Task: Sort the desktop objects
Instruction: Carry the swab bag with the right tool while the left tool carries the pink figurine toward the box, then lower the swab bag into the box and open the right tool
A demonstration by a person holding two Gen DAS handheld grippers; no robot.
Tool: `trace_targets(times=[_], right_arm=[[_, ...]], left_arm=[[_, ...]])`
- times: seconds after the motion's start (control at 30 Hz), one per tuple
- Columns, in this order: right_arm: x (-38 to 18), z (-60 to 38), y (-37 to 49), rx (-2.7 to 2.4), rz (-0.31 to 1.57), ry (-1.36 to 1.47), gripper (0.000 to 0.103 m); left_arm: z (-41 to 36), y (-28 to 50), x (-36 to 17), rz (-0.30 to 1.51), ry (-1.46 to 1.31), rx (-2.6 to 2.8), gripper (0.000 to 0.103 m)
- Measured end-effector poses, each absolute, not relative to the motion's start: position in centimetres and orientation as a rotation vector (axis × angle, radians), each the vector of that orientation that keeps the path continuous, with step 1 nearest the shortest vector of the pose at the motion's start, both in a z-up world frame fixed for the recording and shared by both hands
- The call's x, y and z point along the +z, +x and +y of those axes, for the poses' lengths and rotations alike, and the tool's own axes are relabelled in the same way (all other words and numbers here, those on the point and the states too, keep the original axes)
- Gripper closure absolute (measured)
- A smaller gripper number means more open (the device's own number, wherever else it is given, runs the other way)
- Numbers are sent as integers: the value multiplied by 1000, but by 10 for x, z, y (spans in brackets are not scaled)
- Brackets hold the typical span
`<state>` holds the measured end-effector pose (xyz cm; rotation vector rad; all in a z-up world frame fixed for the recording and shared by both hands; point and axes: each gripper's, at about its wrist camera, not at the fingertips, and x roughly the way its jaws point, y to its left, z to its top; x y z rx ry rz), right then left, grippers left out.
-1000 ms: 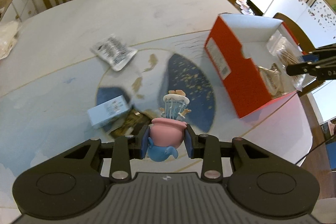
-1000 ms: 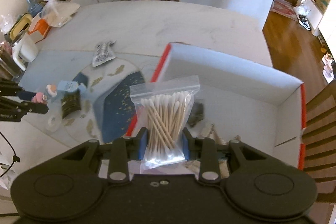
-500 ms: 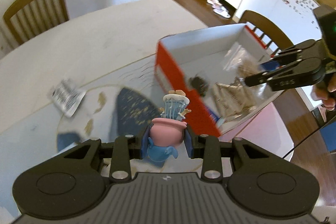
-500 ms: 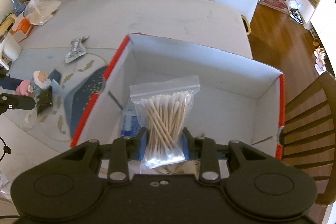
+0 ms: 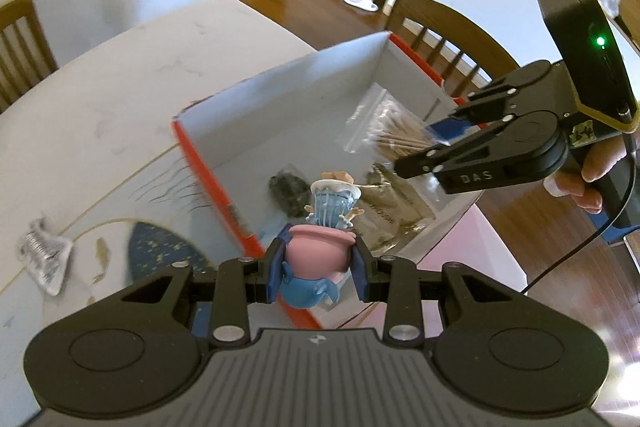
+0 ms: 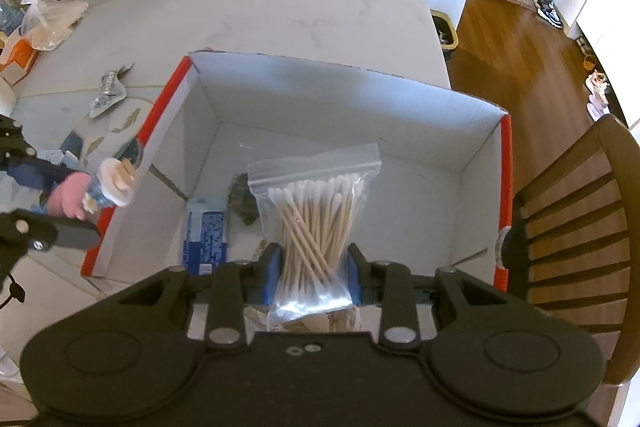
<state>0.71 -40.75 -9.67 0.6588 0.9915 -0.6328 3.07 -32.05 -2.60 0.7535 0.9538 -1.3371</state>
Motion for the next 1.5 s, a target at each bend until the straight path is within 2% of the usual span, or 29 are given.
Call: trace_targets(times=[0.43,0.73,1.3,1.5], right_arm=[[-129,-436,16,-666,1038,665,71],[-157,-453,28,-661,1053,703,71],[-176,-459,39,-693,1058,710,70],[-170,-455,38,-700,1048,716,64]], left_arm=[[-370,13,-64,957,879,-1363,70],[-370,17,-85,1013,897,-1335,71],[-354,5,-74,995,856,-1372,70],[-356,4,-73,991,852,-1368,70]])
